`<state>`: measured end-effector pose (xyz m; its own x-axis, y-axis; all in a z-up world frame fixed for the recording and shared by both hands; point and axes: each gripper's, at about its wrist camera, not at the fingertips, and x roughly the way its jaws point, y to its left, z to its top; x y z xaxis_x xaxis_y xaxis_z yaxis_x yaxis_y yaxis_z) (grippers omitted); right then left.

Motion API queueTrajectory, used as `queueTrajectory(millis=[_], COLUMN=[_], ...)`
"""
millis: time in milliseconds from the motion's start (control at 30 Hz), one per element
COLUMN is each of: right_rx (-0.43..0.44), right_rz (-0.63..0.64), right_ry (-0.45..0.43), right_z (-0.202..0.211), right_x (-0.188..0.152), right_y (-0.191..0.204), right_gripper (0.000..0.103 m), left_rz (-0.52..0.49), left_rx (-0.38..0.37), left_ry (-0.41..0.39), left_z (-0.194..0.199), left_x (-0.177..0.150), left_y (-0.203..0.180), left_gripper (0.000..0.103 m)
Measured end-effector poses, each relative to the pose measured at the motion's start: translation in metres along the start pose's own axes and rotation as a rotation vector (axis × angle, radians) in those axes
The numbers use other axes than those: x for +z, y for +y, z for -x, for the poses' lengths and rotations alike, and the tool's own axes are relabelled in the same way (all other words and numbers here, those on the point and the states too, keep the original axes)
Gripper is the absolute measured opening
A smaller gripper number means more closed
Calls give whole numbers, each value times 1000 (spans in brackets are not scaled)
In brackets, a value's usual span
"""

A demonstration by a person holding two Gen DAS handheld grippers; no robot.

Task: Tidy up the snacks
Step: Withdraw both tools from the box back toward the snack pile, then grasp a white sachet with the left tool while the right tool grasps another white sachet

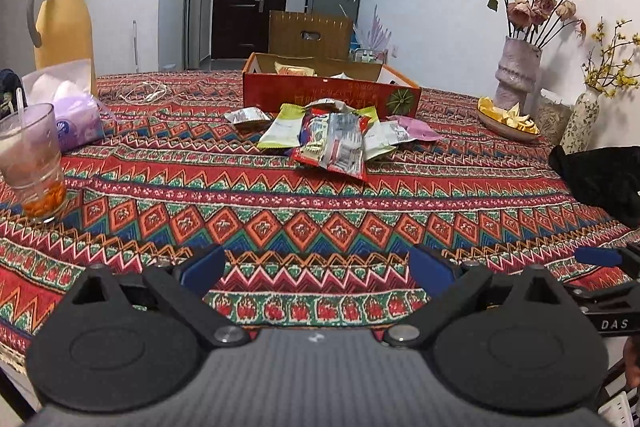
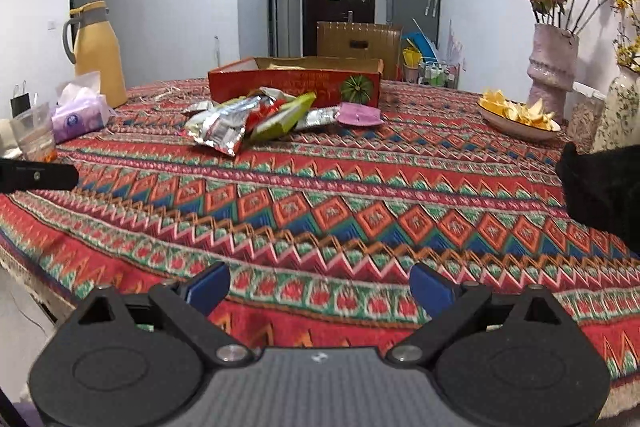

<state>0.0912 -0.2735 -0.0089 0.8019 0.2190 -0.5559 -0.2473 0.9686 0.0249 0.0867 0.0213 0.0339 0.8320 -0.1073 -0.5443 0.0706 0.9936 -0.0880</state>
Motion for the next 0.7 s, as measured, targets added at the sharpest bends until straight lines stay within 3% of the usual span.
queueTrajectory(millis=[333,700], right_rx=[-5,16], right_rz=[-15,32], right_ry=[18,-1], right_z=[-16,-81], right_x=[12,87], right_y=[-3,-14], right_gripper=[96,82], left_rz=[10,32], left_rx=[30,126], left_ry=[5,-62], left_z=[-20,-84], left_x=[17,98], left_y=[8,47], left_gripper=[100,100])
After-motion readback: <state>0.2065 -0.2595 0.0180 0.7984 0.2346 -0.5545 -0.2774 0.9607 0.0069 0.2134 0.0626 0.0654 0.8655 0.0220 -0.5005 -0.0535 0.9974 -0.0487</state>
